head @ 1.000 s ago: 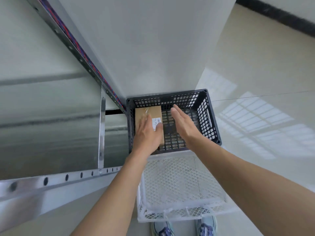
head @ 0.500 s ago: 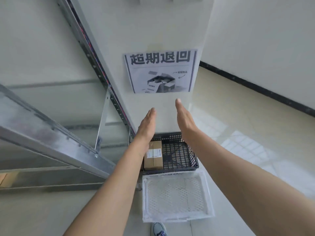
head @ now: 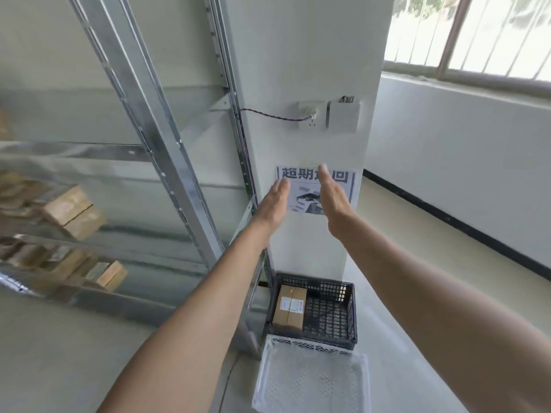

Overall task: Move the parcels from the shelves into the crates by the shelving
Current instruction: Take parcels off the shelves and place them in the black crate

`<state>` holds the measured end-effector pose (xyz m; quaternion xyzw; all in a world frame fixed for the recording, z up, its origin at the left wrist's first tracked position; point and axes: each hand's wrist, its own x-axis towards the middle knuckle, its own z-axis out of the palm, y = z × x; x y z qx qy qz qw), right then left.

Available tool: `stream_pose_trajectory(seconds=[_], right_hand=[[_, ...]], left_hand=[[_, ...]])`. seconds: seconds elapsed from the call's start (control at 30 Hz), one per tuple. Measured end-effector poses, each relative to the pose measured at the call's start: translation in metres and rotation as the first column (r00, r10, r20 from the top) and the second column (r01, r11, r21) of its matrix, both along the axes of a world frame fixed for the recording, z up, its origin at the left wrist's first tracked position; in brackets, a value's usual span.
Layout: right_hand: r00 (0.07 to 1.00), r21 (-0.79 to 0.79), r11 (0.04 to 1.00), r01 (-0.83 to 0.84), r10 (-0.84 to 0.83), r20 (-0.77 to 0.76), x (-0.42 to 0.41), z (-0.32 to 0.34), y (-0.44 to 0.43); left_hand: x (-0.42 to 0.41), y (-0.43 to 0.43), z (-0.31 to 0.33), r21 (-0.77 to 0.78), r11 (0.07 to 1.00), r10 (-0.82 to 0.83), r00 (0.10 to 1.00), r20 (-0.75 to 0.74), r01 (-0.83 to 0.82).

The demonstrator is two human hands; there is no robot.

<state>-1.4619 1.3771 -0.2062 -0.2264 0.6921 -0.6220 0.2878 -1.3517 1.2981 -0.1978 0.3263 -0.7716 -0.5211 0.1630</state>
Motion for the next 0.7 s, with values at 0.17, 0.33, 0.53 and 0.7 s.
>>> stream_pose_trajectory(seconds=[0.17, 0.33, 0.53, 0.7], right_hand=[[0.96, 0.096, 0.992, -0.081, 0.104, -0.261, 0.021, 0.032, 0.017], [0.77, 0.424, 0.902, -0.083, 0.328, -0.547, 0.039, 0.056, 0.021], [0.497, 0.618, 0.785, -0.042, 0.553, -0.669, 0.089, 0.078, 0.007], [0.29, 0.644, 0.761, -0.082, 0.636, -0.715, 0.163, 0.092, -0.015]], left_hand=[[0.029, 0.011, 0.032, -0.32, 0.945, 0.021, 0.964, 0.267, 0.068], [0.076, 0.012, 0.05, -0.528, 0.838, 0.162, 0.862, 0.481, 0.137], [0.158, 0.012, 0.073, -0.609, 0.774, 0.281, 0.769, 0.575, 0.173], [0.243, 0.001, 0.084, -0.603, 0.79, 0.354, 0.721, 0.595, 0.11]])
